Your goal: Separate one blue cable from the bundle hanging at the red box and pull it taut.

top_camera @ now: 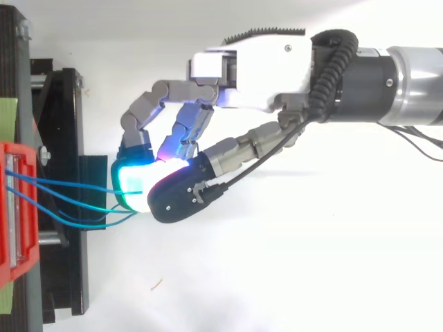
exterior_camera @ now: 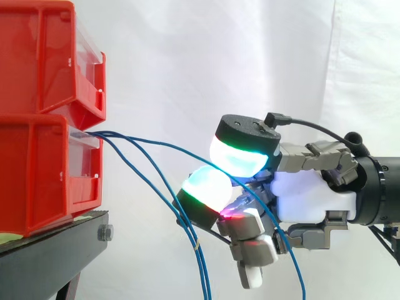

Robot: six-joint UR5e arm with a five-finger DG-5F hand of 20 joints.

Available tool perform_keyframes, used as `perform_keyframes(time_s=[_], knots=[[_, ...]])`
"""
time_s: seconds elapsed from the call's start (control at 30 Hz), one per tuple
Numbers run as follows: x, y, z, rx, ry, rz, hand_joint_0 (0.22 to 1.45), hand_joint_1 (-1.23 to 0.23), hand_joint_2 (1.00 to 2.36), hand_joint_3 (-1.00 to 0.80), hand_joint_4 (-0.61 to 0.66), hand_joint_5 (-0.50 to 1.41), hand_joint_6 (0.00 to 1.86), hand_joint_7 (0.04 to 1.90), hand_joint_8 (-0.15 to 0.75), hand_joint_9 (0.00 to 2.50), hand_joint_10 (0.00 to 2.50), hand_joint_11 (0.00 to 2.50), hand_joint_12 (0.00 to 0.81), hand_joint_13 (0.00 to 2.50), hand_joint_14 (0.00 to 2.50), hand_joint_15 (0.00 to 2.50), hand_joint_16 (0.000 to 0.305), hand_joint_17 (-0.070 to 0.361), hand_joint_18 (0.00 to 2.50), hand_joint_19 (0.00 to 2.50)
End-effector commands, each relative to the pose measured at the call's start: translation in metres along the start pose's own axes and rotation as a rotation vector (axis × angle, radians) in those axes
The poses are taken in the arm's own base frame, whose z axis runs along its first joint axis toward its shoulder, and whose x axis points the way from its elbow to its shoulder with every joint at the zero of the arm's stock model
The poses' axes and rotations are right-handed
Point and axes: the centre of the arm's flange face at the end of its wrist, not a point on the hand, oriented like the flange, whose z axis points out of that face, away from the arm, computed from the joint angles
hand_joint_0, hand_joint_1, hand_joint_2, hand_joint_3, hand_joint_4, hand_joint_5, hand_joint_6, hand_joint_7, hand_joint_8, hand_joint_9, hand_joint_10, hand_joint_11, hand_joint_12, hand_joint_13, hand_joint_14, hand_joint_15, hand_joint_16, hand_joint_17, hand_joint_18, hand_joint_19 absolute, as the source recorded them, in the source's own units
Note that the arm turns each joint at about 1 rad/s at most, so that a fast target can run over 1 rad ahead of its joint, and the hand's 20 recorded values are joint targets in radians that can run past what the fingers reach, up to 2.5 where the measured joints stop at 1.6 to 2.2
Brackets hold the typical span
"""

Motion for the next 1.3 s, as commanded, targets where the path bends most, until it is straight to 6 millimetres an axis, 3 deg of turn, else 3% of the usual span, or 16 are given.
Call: perform_keyframes(time_s=[0.0,0.2,0.73,0.9,1.27], knots=[[-0.001,-0.001,-0.001,0.004,-0.001,0.167,0.68,-0.76,1.01,-0.21,0.05,-0.2,0.91,1.01,0.354,1.03,0.01,1.2,0.389,1.17,0.02,1.06,0.046,0.103,0.96,0.57],[-0.002,-0.003,-0.003,0.021,0.006,0.29,0.69,-0.77,1.02,-0.2,0.04,-0.2,0.91,1.03,0.352,1.02,0.01,1.21,0.372,1.22,0.02,1.27,0.047,0.105,1.0,0.65],[-0.005,-0.004,-0.004,0.026,0.012,0.287,0.7,-0.78,1.01,-0.22,0.03,-0.2,0.9,1.02,0.343,1.07,0.0,1.38,0.365,1.28,0.01,1.48,0.047,0.105,1.01,0.67],[-0.009,-0.005,-0.006,0.03,0.006,0.247,0.7,-0.78,1.01,-0.24,0.04,-0.2,0.9,1.03,0.342,1.06,0.14,1.4,0.37,1.29,0.01,1.6,0.047,0.106,1.01,0.71],[-0.029,-0.008,-0.011,0.034,-0.026,0.158,0.7,-0.79,1.02,-0.22,0.02,-0.2,0.89,1.04,0.349,1.01,0.27,1.35,0.363,1.19,0.62,1.5,0.048,0.107,1.14,0.92]])
